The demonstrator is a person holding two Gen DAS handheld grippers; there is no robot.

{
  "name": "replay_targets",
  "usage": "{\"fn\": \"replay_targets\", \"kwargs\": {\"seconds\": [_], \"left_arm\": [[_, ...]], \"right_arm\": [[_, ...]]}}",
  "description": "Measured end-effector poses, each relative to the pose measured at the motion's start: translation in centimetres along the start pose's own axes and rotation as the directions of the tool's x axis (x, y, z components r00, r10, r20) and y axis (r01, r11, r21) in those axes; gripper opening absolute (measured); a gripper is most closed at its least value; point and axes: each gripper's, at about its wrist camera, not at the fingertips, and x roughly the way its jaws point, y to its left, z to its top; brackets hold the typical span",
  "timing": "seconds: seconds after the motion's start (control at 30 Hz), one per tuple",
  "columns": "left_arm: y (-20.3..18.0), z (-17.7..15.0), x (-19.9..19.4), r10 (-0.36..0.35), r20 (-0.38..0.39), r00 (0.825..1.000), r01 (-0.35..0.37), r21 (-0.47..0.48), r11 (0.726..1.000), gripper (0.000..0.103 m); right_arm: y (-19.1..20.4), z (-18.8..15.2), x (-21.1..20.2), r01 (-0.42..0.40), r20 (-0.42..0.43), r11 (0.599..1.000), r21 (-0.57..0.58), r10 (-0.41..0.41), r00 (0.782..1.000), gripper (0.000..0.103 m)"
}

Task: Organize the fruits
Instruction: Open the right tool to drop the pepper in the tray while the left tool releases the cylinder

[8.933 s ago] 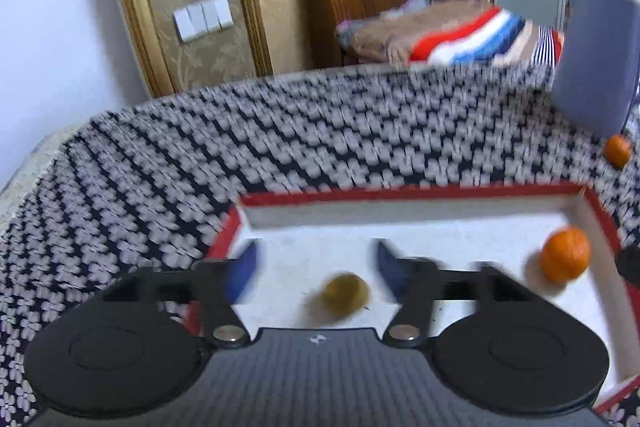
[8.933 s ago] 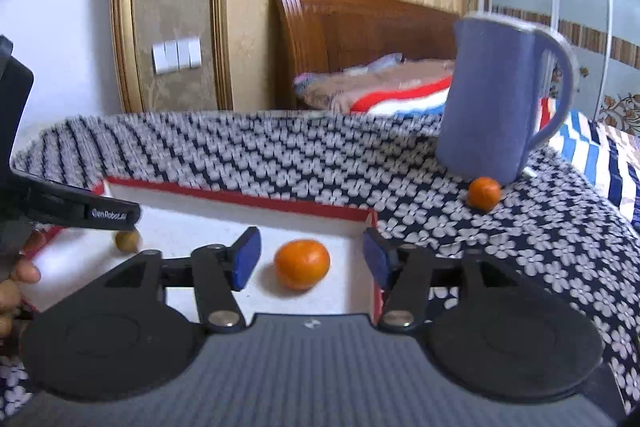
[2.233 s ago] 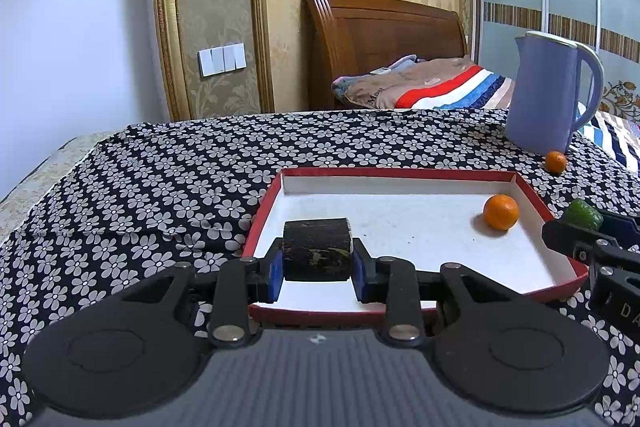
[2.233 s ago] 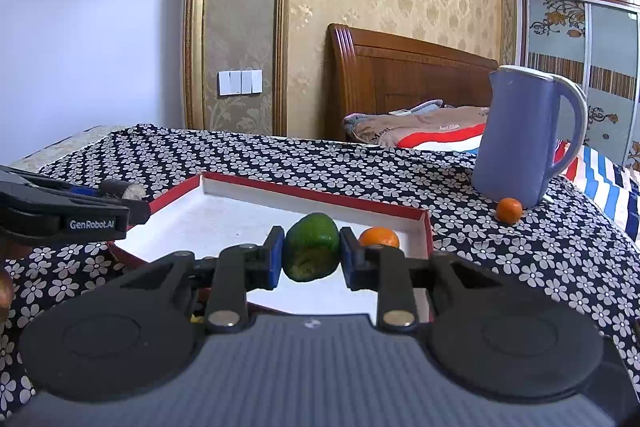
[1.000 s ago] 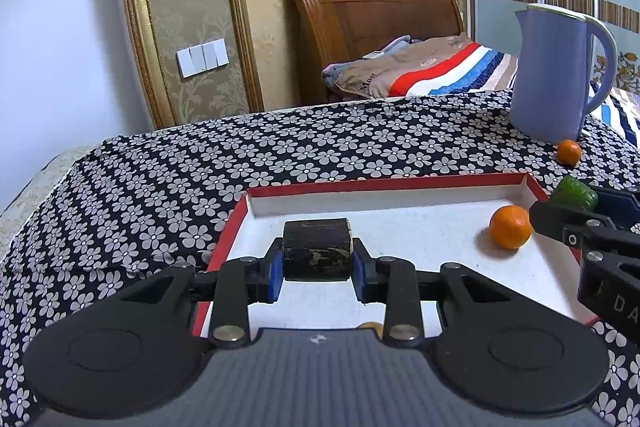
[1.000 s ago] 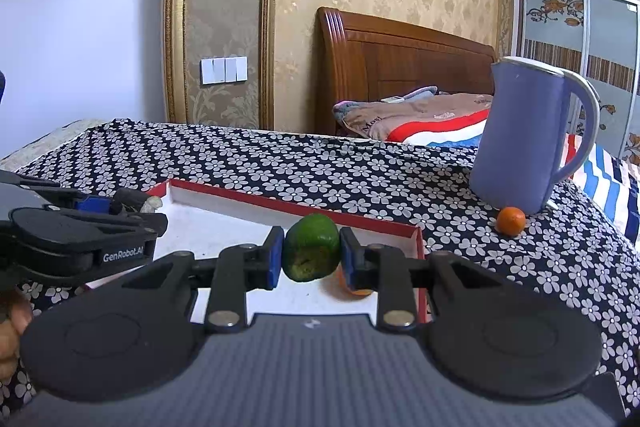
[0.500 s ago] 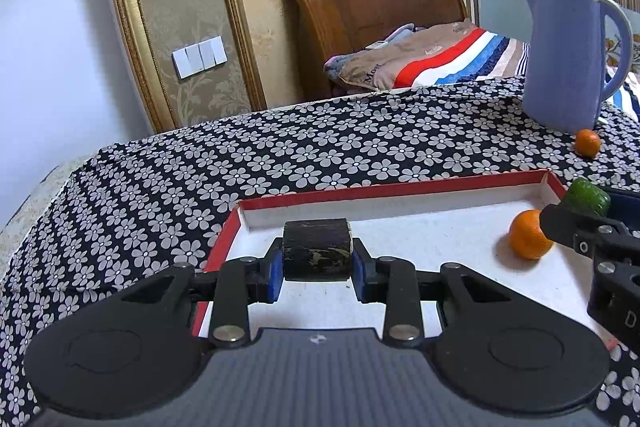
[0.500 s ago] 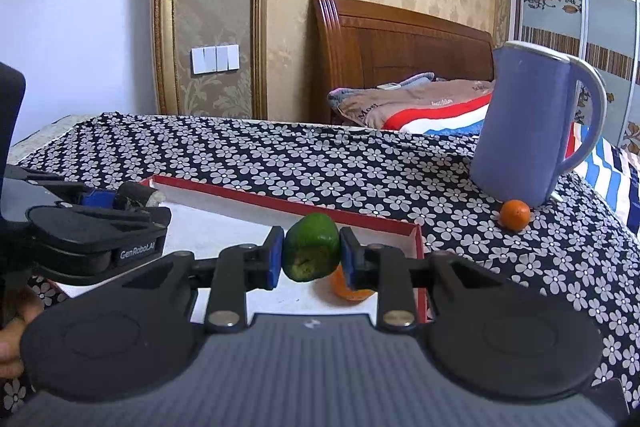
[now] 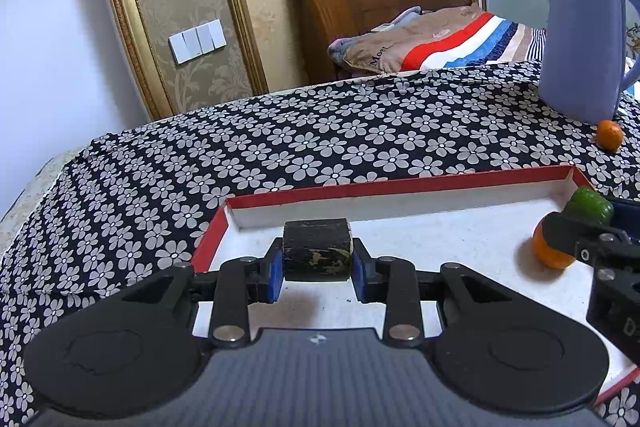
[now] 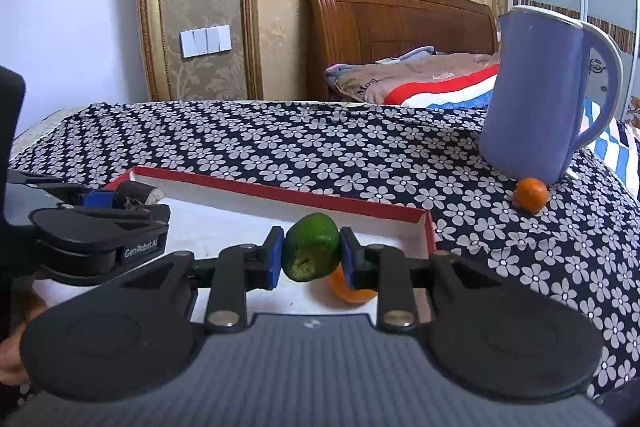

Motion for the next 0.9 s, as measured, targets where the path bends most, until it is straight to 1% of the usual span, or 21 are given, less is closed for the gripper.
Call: {"fn": "replay_targets", "kwargs": {"seconds": [0.3, 0.33, 0.4, 0.47, 0.6, 0.63, 0.67, 0.73, 0.8, 0.9], "left_arm": [[-0.6, 0.9, 0.7, 0.005, -0.001, 1.0, -0.005, 0.005, 1.0, 0.032], [-0.7, 0.9, 0.8, 0.006, 0.0, 1.0, -0.006, 0.009, 1.0, 0.032], [-0.8, 1.0, 0.8, 0.008, -0.004, 1.0, -0.008, 0.013, 1.0, 0.032], [-0.8, 1.0, 0.8, 0.004, -0.004, 1.0, -0.004, 0.008, 1.0, 0.032], [-0.7, 0.9, 0.7, 0.01, -0.007, 1.0, -0.01, 0.004, 1.0, 0.033], [-0.7, 0.9, 0.6, 0.013, -0.006, 1.0, -0.013, 0.005, 1.0, 0.039], [-0.7, 1.0, 0.5, 0.021, -0.003, 1.0, -0.021, 0.007, 1.0, 0.054], [-0.6, 1.0, 0.0, 0.04, 0.023, 0.999, -0.041, 0.01, 0.999, 0.069], [-0.7, 1.0, -0.6, 0.065, 0.047, 0.997, -0.067, 0.025, 0.997, 0.069], [-0.5, 0.9, -1.7, 0.084, 0.061, 0.995, -0.086, 0.041, 0.995, 0.069]], "right_arm": [[0.0, 0.6, 1.2, 0.011, -0.018, 1.0, 0.018, -0.011, 1.0, 0.029], [0.0, 0.6, 1.2, 0.015, -0.015, 1.0, 0.02, -0.014, 1.0, 0.033], [0.1, 0.5, 1.0, 0.019, -0.007, 1.0, 0.019, -0.019, 1.0, 0.035], [0.1, 0.5, 0.7, 0.019, -0.003, 1.0, 0.012, -0.019, 1.0, 0.039], [0.1, 0.5, -0.1, 0.029, 0.013, 1.0, 0.003, -0.029, 0.999, 0.04], [0.1, 0.5, -0.3, 0.026, 0.016, 1.0, 0.007, -0.026, 1.0, 0.04], [0.0, 0.5, -0.6, 0.02, 0.019, 1.0, 0.01, -0.021, 1.0, 0.041], [0.1, 0.5, -1.2, 0.021, 0.035, 1.0, 0.009, -0.021, 0.999, 0.048], [0.2, 0.5, -2.1, 0.022, 0.057, 1.0, 0.007, -0.022, 0.998, 0.048], [0.6, 0.3, -3.8, 0.009, 0.083, 1.0, -0.007, -0.009, 0.997, 0.049]]}}
